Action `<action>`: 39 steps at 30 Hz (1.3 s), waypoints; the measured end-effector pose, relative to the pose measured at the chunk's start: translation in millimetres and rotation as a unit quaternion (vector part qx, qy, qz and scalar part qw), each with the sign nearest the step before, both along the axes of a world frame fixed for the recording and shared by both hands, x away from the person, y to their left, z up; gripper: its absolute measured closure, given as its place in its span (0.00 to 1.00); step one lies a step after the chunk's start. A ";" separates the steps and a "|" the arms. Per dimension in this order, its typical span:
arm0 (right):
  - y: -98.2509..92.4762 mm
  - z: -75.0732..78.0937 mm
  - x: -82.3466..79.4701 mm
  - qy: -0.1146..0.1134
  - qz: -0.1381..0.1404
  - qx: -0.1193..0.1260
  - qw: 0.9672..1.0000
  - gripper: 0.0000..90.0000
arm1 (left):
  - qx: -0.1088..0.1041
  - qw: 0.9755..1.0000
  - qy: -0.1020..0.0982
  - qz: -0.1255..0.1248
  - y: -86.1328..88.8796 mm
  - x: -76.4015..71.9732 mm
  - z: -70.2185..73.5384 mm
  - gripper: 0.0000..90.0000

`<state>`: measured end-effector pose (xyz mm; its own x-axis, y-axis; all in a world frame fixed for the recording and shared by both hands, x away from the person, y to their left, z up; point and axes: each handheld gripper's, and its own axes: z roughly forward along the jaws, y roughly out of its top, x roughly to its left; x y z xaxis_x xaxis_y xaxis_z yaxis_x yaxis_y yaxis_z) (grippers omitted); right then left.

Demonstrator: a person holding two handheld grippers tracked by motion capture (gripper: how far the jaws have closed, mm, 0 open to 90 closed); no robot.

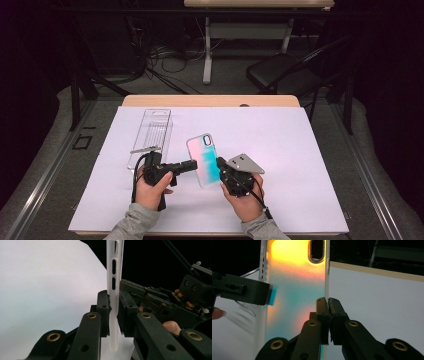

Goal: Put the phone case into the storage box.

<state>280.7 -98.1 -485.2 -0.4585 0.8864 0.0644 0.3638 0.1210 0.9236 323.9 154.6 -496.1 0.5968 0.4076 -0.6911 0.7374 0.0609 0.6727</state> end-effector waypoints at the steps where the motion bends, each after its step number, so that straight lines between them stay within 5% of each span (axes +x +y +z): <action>1: 0.0 -0.1 0.2 0.000 0.000 0.001 1.000 0.97 | 0.000 1.000 0.001 0.000 0.0 0.0 0.0 0.90; 39: -1.5 -5.4 2.4 0.008 0.006 0.008 1.000 0.97 | -0.006 1.000 0.017 0.000 0.4 1.1 -2.3 0.91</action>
